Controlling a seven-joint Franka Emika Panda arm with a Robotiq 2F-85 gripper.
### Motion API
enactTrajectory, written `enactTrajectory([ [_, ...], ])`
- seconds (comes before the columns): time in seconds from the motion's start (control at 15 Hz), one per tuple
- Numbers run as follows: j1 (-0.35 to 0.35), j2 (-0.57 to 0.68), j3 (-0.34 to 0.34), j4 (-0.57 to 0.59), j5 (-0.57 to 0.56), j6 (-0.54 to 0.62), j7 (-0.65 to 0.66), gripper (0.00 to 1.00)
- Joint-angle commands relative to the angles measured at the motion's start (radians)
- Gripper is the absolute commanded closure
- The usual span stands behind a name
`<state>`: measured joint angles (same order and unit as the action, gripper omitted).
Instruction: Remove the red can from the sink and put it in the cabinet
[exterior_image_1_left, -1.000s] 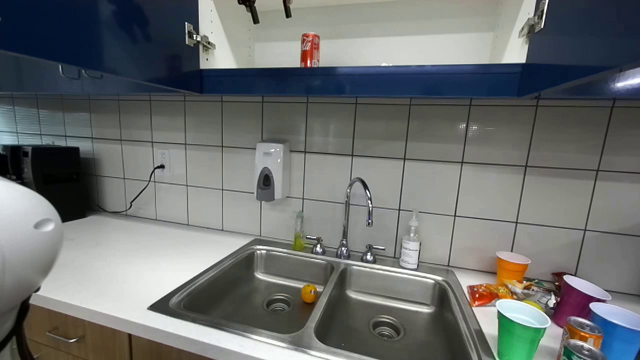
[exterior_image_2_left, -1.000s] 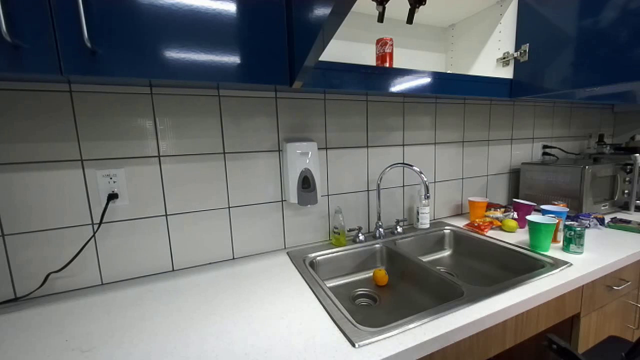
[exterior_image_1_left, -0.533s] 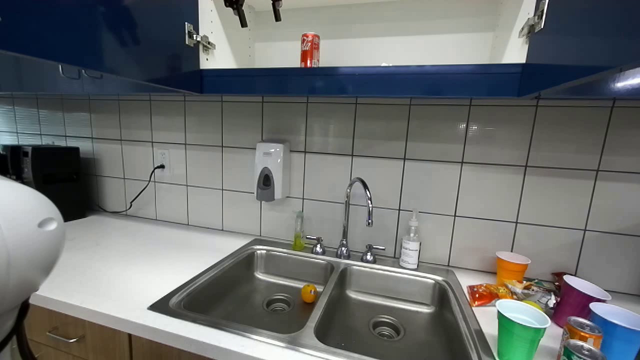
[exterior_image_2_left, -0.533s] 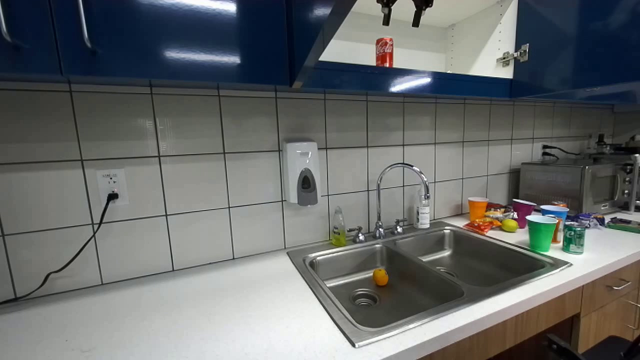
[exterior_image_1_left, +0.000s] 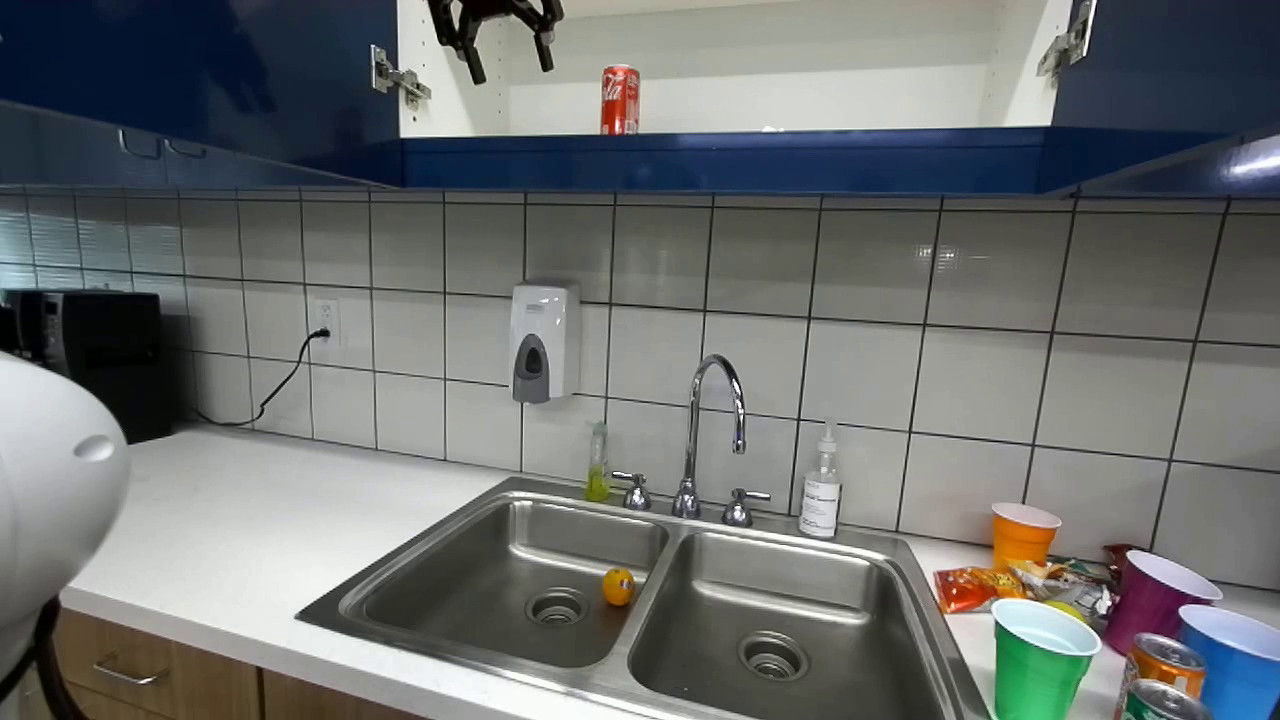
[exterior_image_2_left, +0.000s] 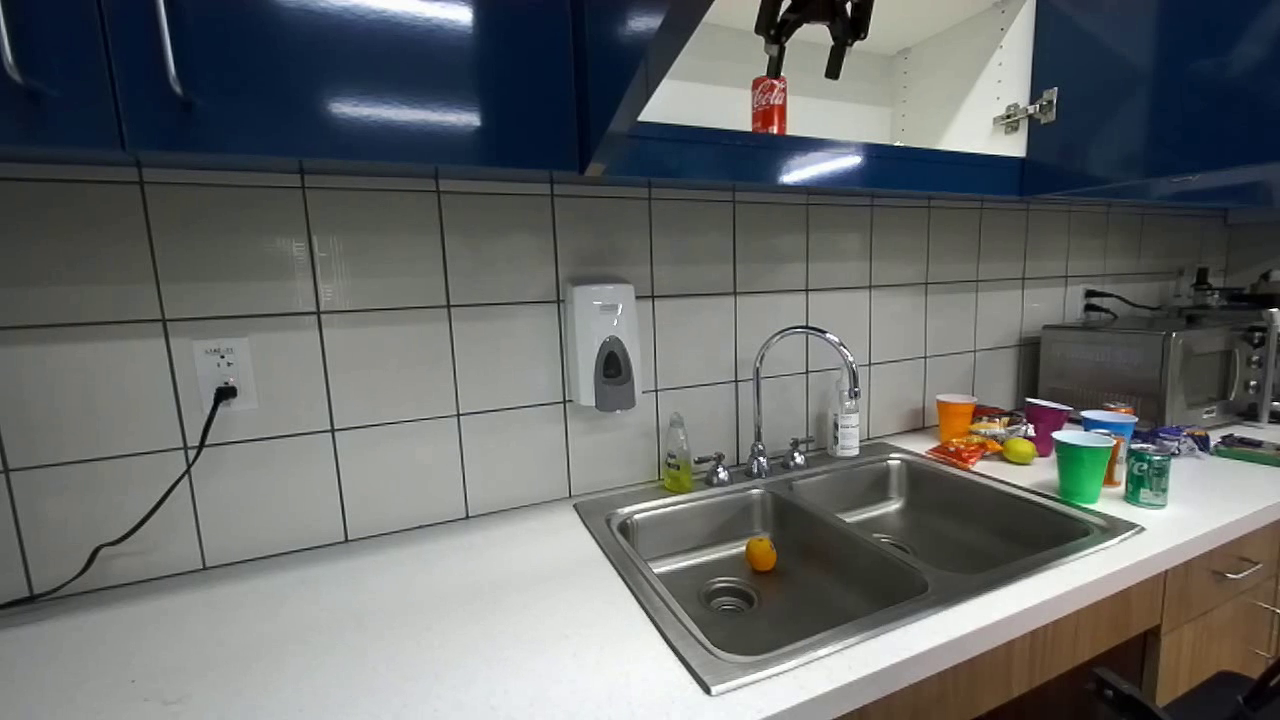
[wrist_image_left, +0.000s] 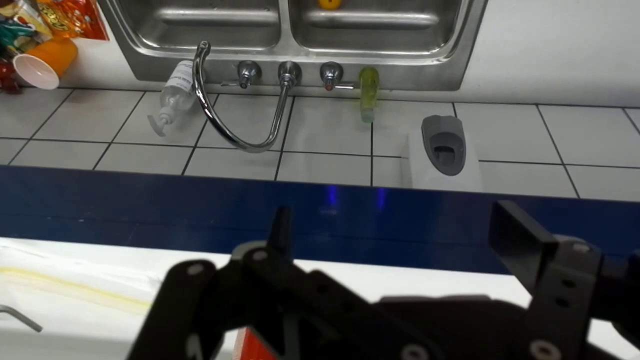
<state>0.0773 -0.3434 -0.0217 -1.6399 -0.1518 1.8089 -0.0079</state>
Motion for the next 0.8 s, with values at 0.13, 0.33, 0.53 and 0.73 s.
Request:
enactTrajectory([
  [0.13,-0.022,-0.078,0.028,-0.145,0.034,0.027,0.031,0.00],
  [0.33,-0.025,-0.089,0.033,-0.187,0.036,0.036,0.039,0.00],
  [0.53,-0.027,-0.103,0.038,-0.252,0.021,0.085,0.044,0.00],
  [0.73,-0.024,-0.114,0.042,-0.322,0.027,0.119,0.046,0.00],
])
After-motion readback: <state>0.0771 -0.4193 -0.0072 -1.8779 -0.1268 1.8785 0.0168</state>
